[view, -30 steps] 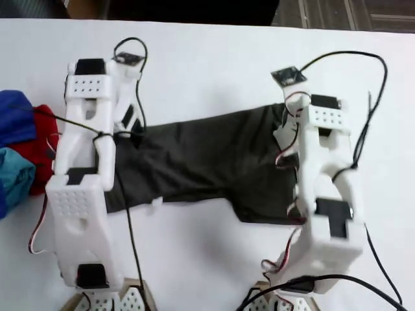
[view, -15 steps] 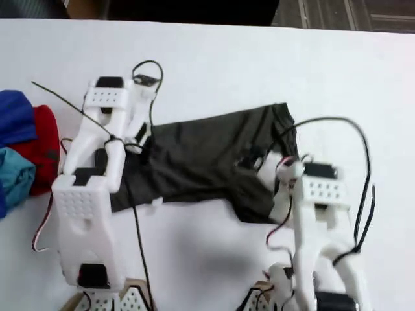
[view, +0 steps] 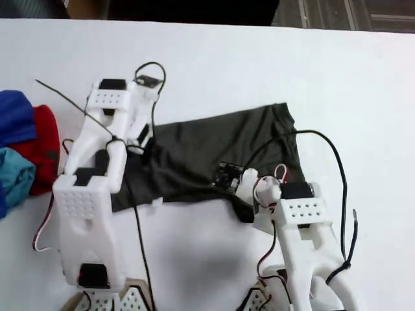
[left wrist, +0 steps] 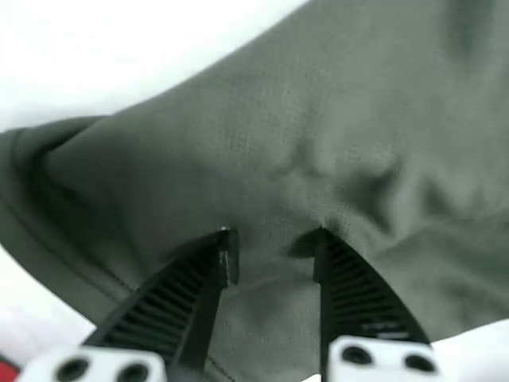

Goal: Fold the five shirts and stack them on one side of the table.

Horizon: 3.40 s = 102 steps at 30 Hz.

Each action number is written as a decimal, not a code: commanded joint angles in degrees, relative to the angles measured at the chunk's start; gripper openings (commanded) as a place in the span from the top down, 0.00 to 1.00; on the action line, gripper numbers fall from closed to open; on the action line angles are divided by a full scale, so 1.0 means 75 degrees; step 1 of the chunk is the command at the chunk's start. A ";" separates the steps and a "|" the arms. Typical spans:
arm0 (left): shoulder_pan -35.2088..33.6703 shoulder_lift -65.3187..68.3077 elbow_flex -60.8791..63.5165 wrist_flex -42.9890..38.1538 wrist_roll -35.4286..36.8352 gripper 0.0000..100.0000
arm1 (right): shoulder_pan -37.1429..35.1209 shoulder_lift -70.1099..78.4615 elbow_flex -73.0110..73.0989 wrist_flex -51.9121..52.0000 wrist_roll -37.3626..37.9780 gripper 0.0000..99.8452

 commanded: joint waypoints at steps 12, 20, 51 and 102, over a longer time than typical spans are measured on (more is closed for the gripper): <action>0.0000 -0.0516 -0.0018 0.0000 -0.0012 0.82 | -0.0053 -0.0217 0.0797 -0.0018 -0.0082 0.68; 0.0000 -0.0516 -0.0006 0.0059 0.0000 0.82 | 0.0006 -0.0217 0.1242 -0.0639 -0.0094 0.68; -0.0328 -0.0586 -0.0076 0.0234 0.0000 0.82 | 0.0299 0.3956 -0.1301 0.0064 -0.0094 0.98; -0.0410 -0.0527 -0.0064 0.0281 -0.0012 0.82 | 0.0252 0.9559 -1.4218 0.4355 -0.1078 0.90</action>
